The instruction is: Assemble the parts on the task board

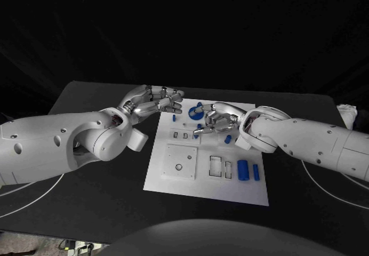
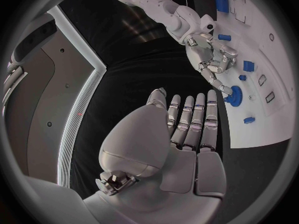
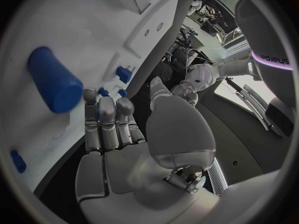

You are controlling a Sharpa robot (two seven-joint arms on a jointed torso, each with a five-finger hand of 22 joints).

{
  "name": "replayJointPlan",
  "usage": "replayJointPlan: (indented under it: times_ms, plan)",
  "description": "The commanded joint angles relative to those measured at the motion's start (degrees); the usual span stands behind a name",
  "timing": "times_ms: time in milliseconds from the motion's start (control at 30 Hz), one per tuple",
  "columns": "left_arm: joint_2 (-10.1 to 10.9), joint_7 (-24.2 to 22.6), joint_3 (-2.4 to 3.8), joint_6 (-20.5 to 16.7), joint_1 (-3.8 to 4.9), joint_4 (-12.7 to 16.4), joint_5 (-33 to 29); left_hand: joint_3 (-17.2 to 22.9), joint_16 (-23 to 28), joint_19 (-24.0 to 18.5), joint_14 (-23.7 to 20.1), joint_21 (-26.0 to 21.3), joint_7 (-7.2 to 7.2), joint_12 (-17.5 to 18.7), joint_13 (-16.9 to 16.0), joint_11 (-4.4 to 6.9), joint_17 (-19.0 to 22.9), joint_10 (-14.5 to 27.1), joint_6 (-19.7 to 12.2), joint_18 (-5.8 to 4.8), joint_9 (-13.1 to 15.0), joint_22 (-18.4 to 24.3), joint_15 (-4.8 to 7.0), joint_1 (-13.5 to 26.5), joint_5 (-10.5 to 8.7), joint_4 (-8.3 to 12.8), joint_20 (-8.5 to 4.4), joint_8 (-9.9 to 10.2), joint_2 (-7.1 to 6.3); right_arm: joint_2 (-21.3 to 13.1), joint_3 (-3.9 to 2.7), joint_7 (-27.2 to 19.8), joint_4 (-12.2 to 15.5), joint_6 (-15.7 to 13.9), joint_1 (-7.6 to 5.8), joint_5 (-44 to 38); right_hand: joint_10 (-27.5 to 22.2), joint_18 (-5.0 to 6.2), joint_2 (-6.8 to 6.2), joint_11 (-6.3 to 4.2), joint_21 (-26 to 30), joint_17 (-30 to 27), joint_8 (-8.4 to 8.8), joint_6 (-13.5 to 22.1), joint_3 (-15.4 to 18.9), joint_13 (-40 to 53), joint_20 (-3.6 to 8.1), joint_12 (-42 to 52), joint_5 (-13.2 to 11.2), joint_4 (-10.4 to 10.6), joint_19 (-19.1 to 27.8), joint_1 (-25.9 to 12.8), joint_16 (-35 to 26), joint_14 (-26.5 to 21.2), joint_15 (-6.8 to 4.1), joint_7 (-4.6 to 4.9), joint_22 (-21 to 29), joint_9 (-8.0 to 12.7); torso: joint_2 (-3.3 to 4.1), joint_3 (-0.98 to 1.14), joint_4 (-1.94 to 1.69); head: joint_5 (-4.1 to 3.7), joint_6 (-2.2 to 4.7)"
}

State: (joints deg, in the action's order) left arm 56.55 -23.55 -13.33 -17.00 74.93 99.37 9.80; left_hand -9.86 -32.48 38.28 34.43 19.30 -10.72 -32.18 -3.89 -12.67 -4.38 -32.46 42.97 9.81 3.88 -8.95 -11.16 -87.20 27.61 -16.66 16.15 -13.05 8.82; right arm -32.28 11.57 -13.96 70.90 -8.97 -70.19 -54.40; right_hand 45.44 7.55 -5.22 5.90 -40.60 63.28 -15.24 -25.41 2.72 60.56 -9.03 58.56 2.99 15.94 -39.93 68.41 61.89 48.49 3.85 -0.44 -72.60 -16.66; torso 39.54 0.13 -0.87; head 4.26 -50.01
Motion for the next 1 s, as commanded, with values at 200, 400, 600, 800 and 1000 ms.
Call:
replayJointPlan:
  times_ms: [200, 400, 600, 800, 1000]
  plan:
    - [0.03, -0.50, 0.04, 0.09, 0.01, 0.06, -0.53, -0.15, -0.26, 0.49, -0.05, 0.06, -0.54, -0.34, 0.06, -0.21, 0.08, 0.00, 0.08, -0.89, -0.08, -0.02, -0.26, 0.11, 0.09, -0.18, -0.08, -0.30, 0.31, -1.07, -0.02, -8.42, 0.36, -0.12, -0.86, 6.73, -5.09, 0.85, -5.70, 2.08, 8.12, -7.08, 1.40, -0.25, 9.30, -6.28, -1.88, -9.12, -0.15, 1.26, 3.62, -2.11, -10.78, -8.12, 2.15, 0.34, 4.56, 1.14, -0.03, 0.02, 0.00, 0.08, 0.01]
    - [0.06, -0.76, 0.04, -0.01, 0.01, 0.02, -0.54, -0.21, -0.29, 0.48, -0.08, 0.06, -0.54, -0.34, 0.07, -0.20, 0.10, 0.03, 0.06, -0.90, -0.08, -0.03, -0.27, 0.16, 0.05, -0.16, -0.09, -0.31, 0.25, -2.75, -0.11, -10.84, 1.78, -0.66, -1.38, 10.21, -4.37, 1.20, -7.20, 2.85, 10.96, -8.46, 1.87, -1.06, 10.82, -7.93, -2.79, -11.19, -0.05, 1.35, 3.55, -4.07, -13.11, -7.90, 2.93, 1.24, 6.54, 1.48, -0.02, 0.06, -0.03, 0.15, 0.33]
    - [0.23, -1.28, 0.05, -1.99, 0.02, 0.17, -0.08, -0.82, -1.13, 0.63, 0.45, 0.23, -0.19, -0.88, -0.09, -0.31, 0.01, -0.53, -0.10, -0.95, -0.08, -0.11, -0.21, -0.34, -1.46, 0.02, -0.20, -0.50, -0.91, -6.50, -0.17, -12.56, 5.23, -3.19, -3.49, 14.39, -1.96, 1.94, 1.65, 2.72, 11.50, -8.62, 1.31, -3.61, 7.25, -8.09, -3.37, -10.59, -0.24, 0.99, 1.47, -9.18, -12.74, -5.48, 2.85, 2.08, 7.17, 1.20, -0.04, 0.02, -0.03, 0.16, 0.49]
    - [0.73, -0.91, 0.07, -9.52, 0.37, 0.98, 3.44, -3.87, -14.33, 8.44, 12.09, 5.66, 0.92, -12.86, -5.68, 2.75, -5.94, -10.38, 0.47, 0.67, 0.20, -2.66, 3.62, 0.39, -9.98, 0.04, -2.17, -1.42, -3.76, -12.47, -0.13, -10.64, 10.19, -5.45, -6.13, 15.87, 6.25, 3.02, 11.90, 0.94, 10.24, -5.29, 0.03, -8.08, 8.81, -3.63, -2.86, -3.64, -0.09, 0.68, -2.94, -16.19, -7.16, 2.23, 1.18, 3.76, 6.42, 0.39, -0.23, 0.11, 0.15, 0.49, 0.47]
    - [0.59, 11.75, 0.11, -14.73, 3.35, 1.48, 12.63, -8.94, -45.80, 20.64, 33.37, 19.20, 1.69, -45.02, -44.05, 7.49, -44.05, -31.69, 2.48, 0.22, 0.75, -10.26, 8.91, 11.46, -21.04, 1.07, -7.66, -5.03, -4.22, -18.57, 0.04, -6.20, 14.54, -5.75, -7.91, 16.56, 17.87, 2.89, 15.57, -0.79, 8.45, 3.44, -1.08, -9.90, 11.91, 5.83, -1.11, 7.72, -0.03, 0.72, -6.27, -16.50, 3.52, 13.65, -0.51, 4.94, 4.27, -1.94, -0.68, 0.44, 0.54, 1.47, 0.73]
